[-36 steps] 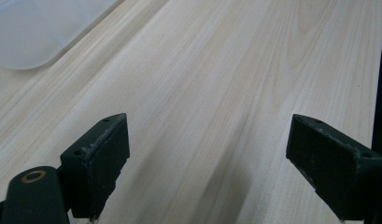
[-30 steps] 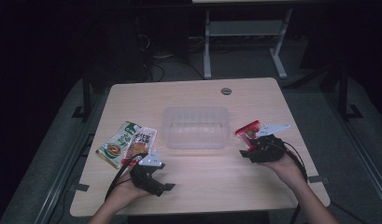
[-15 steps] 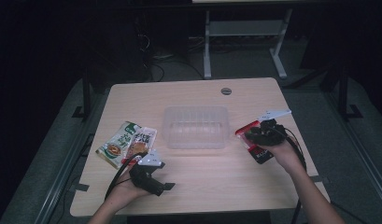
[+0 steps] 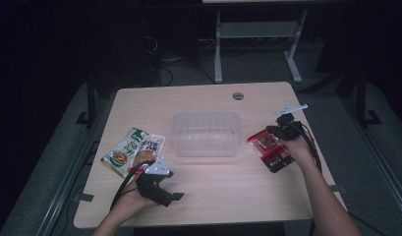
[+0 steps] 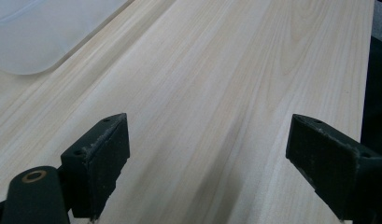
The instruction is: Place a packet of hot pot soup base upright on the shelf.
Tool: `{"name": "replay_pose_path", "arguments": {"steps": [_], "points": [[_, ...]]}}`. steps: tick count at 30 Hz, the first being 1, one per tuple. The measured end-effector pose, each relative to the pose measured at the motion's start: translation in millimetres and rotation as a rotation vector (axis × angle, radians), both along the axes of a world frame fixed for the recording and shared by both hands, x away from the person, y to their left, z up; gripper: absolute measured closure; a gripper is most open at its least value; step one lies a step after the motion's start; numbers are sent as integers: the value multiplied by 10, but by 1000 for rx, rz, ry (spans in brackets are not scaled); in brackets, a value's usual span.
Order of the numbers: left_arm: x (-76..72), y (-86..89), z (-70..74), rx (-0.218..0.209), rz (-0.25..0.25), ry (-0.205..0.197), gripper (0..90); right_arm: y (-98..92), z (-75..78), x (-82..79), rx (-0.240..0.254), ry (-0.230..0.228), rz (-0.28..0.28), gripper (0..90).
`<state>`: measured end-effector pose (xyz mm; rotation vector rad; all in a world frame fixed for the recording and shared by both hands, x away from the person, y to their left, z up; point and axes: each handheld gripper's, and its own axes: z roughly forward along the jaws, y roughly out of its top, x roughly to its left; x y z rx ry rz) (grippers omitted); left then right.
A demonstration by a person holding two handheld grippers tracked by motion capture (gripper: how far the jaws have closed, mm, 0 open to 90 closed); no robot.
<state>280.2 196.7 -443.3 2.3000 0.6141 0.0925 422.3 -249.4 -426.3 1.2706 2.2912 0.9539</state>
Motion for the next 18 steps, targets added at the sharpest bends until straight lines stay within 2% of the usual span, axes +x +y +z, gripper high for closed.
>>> {"name": "replay_pose_path", "arguments": {"steps": [3,4,7,18], "points": [[-2,1,-1,0,-3,1,131,-13,-44,41,-9,2,-8,898],[-2,4,-3,3,-7,0,132,-17,-102,63,-18,18,-16,898],[-2,7,-6,4,-7,2,131,-28,-151,72,-30,26,-26,898],[3,1,-17,5,-5,8,132,-118,-234,108,-46,35,-57,898]]}}
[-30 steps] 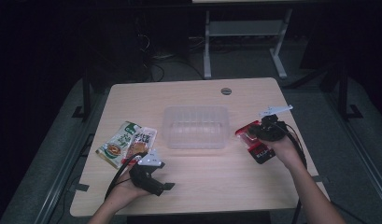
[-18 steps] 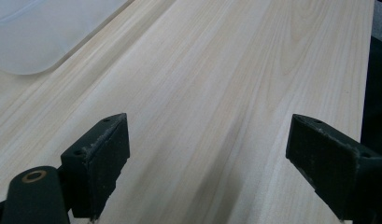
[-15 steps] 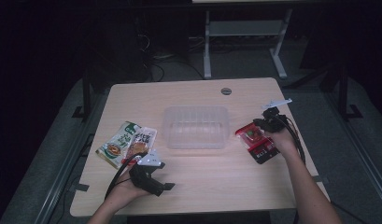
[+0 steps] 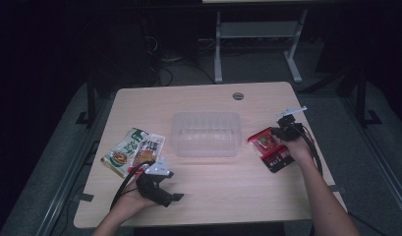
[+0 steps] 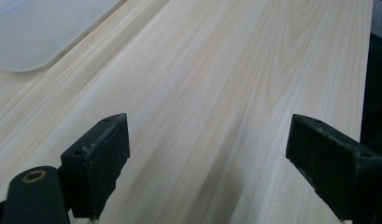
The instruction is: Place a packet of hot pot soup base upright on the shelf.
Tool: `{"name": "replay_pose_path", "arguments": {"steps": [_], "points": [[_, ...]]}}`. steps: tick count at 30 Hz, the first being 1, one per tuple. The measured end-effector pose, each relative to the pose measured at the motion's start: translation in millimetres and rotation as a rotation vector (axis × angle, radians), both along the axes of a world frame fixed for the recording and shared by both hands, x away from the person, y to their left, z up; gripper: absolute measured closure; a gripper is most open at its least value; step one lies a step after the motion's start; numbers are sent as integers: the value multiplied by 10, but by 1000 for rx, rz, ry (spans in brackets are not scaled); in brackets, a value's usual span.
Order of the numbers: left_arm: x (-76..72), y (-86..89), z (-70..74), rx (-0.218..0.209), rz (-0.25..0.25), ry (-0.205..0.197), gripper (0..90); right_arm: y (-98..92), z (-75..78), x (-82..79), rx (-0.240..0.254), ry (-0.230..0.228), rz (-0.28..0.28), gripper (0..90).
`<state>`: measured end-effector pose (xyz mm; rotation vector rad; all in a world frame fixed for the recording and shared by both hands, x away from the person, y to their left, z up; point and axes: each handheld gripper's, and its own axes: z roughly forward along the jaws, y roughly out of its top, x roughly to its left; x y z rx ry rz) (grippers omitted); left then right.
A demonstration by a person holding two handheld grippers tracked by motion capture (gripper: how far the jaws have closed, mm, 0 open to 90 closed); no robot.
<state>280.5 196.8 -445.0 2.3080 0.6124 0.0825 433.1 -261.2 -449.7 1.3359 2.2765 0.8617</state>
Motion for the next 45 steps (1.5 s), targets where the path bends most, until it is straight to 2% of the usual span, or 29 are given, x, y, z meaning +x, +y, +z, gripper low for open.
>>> {"name": "replay_pose_path", "arguments": {"steps": [4,9,18,19,20,24,25,31,38,45], "points": [[-1,-3,2,0,-2,0,131,-15,-30,2,1,12,4,898],[-4,-2,-1,-5,0,2,131,-8,-48,-4,3,13,45,899],[-6,3,11,-4,-12,1,132,112,-55,-65,5,26,176,899],[-6,3,11,-4,-12,1,131,112,-55,-65,5,26,176,899],[-7,5,14,-5,-12,0,131,146,-55,-86,2,26,205,899],[-9,7,17,-6,-12,0,132,207,-45,-129,-14,32,239,899],[-10,8,17,-6,-11,0,132,246,-41,-154,-23,29,268,899],[-17,9,21,-6,-11,-2,132,347,-27,-227,-30,43,320,899],[-19,2,23,-2,-18,-2,132,453,-22,-337,-25,65,410,899],[-17,-2,23,-2,-20,-5,132,511,-15,-400,-15,83,449,899]]}}
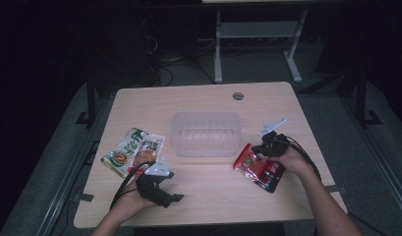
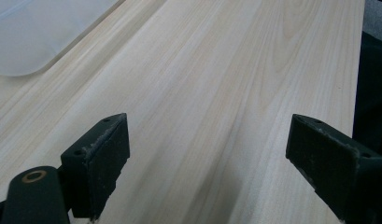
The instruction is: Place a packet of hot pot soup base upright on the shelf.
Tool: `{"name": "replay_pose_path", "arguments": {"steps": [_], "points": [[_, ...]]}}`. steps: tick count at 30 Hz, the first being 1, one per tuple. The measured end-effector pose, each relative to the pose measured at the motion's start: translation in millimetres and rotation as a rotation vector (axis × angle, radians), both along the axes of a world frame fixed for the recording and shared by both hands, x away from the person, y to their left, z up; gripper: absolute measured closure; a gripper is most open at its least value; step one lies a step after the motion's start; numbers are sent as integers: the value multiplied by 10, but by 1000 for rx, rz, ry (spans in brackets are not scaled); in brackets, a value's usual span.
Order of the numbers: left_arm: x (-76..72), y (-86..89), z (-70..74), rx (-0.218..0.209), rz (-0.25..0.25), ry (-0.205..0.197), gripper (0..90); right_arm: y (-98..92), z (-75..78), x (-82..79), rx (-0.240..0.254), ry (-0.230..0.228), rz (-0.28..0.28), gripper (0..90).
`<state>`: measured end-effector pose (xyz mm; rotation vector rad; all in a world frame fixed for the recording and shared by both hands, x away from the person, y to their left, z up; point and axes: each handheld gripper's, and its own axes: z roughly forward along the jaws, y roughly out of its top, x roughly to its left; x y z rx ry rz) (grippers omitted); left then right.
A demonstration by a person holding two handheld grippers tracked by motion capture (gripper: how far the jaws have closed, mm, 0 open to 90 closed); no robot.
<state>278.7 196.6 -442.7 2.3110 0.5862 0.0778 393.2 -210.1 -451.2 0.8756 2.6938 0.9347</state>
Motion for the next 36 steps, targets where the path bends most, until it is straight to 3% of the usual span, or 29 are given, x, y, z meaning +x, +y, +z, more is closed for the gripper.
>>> {"name": "replay_pose_path", "arguments": {"steps": [9,19,36], "points": [[-1,-2,-1,3,-2,-1,131,164,0,-87,20,24,87,899],[-5,-3,2,4,-3,-1,132,329,-6,-163,15,15,214,899],[-7,-11,-4,9,-12,2,132,720,-1,-303,27,12,340,899]]}}
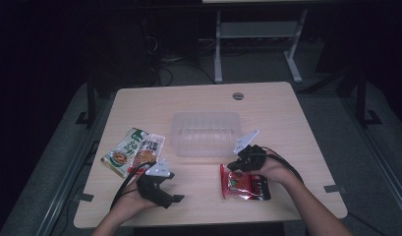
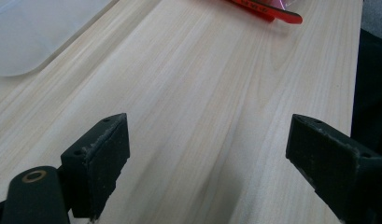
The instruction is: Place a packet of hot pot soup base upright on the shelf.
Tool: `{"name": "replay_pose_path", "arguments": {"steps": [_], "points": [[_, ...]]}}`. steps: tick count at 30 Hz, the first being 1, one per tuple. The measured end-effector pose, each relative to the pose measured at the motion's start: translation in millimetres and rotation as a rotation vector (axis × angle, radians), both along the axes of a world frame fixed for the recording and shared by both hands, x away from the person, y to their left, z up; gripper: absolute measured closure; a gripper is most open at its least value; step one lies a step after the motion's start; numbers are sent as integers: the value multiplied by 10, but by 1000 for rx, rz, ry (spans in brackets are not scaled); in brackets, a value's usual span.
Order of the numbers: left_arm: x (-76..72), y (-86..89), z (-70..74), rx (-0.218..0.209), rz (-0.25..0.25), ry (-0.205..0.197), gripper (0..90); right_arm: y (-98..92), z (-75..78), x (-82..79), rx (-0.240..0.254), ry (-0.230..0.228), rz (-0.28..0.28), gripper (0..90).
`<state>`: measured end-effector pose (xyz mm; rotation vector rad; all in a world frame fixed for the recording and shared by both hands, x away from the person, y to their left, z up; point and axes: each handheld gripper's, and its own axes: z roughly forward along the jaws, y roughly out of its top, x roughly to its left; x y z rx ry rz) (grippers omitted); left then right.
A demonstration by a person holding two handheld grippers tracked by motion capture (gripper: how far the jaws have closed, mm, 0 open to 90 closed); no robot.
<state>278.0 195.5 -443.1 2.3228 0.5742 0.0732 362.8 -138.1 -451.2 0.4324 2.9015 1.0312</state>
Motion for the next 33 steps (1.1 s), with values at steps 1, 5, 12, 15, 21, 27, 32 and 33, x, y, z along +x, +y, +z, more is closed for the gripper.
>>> {"name": "replay_pose_path", "arguments": {"steps": [1,5,12,15,21,27,32,33], "points": [[0,0,0,0,0,0,132,0,0,0,0,0,0,899],[-18,3,1,-12,12,3,132,-114,108,-52,20,-11,-45,899],[-13,-1,8,-7,12,1,132,-361,240,-248,22,-19,-129,898],[-16,1,11,-7,8,-3,133,-439,239,-335,20,-11,-143,898],[-9,-13,8,-13,7,4,134,-555,178,-454,0,11,-145,898],[-17,-23,4,-16,1,5,134,-433,59,-416,-38,16,-101,898],[-15,-30,13,-30,-2,9,134,-357,58,-387,-29,3,-82,899],[-19,-34,19,-39,-3,14,135,-341,63,-388,-33,10,-82,899]]}}
